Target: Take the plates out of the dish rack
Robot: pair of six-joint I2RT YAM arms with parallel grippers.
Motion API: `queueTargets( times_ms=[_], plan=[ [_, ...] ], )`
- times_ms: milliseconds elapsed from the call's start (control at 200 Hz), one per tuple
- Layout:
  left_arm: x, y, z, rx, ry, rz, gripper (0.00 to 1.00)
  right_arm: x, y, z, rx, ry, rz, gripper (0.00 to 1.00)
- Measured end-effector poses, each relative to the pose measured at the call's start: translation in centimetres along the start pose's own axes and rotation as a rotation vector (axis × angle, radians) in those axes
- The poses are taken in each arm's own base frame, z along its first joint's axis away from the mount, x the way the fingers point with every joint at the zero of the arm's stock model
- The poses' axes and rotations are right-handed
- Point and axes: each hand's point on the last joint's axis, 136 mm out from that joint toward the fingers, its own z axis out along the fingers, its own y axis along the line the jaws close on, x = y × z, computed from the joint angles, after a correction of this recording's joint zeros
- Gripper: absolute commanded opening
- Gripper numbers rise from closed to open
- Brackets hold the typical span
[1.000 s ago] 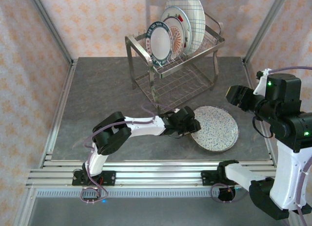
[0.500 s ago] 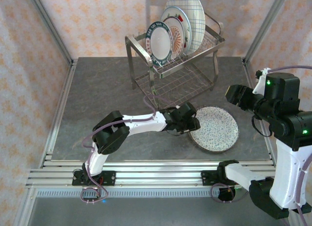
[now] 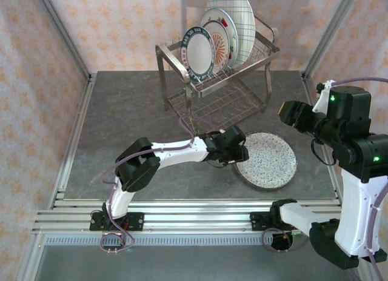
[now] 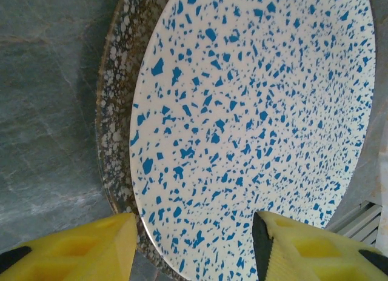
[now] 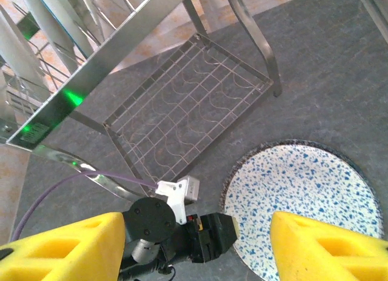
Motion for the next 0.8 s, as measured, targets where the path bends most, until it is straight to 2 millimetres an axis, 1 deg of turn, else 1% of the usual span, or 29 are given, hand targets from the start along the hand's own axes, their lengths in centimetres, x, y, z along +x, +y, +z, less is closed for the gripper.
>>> queueTargets(
  times_ms=[105,165,215,280,345,350,365,485,556,656,741,801],
  plan=[
    [-0.8,-1.2,-1.7,0.018,-0.036,0.041,0.54,-1.5,1.0,0.6,-0.033,-0.028,-0.013,0.64],
    [-1.4,-2.3,-3.4,0.045,-0.070,0.069,0.54,-3.0,2.0,1.1,-0.063,-0.055,-0.028,0.64],
    [-1.9,-3.3,-5.1,0.072,-0.102,0.089,0.54,-4.3,2.9,1.5,-0.090,-0.083,-0.044,0.65],
    [-2.8,-4.9,-8.1,0.119,-0.155,0.119,0.55,-6.2,4.1,2.0,-0.126,-0.123,-0.071,0.65],
    [-3.6,-6.3,-10.9,0.171,-0.212,0.144,0.55,-8.1,5.3,3.1,-0.159,-0.159,-0.102,0.66],
    [-3.8,-6.6,-11.5,0.181,-0.223,0.147,0.55,-8.2,5.4,3.1,-0.161,-0.161,-0.104,0.66],
    [-3.9,-6.9,-12.2,0.196,-0.238,0.154,0.56,-8.7,5.7,3.5,-0.170,-0.171,-0.114,0.67],
    [-5.3,-9.2,-18.2,0.315,-0.372,0.189,0.56,-11.3,7.8,5.4,-0.243,-0.231,-0.186,0.72],
    [-5.9,-9.9,-21.4,0.376,-0.452,0.206,0.56,-12.6,8.9,6.5,-0.284,-0.263,-0.230,0.74],
    [-6.6,-10.6,-25.5,0.450,-0.562,0.233,0.56,-14.2,10.2,8.0,-0.321,-0.297,-0.295,0.76],
    [-7.1,-10.6,-28.9,0.500,-0.660,0.254,0.57,-15.5,11.1,9.0,-0.339,-0.317,-0.341,0.77],
    [-7.4,-10.3,-31.7,0.527,-0.739,0.265,0.57,-16.4,11.8,9.7,-0.352,-0.329,-0.366,0.77]
  ],
)
